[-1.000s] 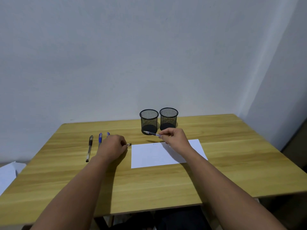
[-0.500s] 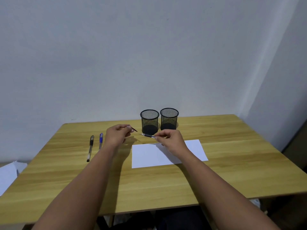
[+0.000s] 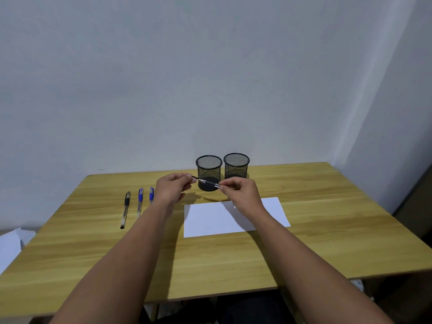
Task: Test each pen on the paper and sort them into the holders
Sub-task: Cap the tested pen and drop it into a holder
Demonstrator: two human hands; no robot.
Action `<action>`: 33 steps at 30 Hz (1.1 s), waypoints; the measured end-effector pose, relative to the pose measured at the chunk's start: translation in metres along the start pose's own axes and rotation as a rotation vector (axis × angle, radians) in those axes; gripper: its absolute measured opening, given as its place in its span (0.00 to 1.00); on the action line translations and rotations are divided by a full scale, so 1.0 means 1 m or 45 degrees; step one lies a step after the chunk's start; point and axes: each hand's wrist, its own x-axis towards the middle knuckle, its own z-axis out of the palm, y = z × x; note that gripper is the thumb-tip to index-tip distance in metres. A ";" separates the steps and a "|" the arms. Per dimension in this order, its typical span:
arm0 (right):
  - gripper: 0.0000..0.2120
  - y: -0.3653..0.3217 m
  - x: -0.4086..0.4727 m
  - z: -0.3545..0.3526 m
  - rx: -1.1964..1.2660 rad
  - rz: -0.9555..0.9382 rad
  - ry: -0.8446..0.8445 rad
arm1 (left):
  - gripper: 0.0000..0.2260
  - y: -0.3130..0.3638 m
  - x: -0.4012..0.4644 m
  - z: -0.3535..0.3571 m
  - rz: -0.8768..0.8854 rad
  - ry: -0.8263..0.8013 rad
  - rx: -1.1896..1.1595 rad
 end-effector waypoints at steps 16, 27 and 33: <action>0.05 -0.011 -0.003 0.001 -0.027 0.011 -0.021 | 0.04 0.002 -0.007 0.023 0.049 0.008 0.070; 0.07 -0.056 0.044 -0.028 -0.736 -0.156 -0.177 | 0.14 0.021 0.016 0.038 0.436 -0.038 0.404; 0.10 -0.086 0.095 -0.019 -0.525 -0.097 0.010 | 0.36 -0.006 0.043 0.030 0.412 0.022 0.648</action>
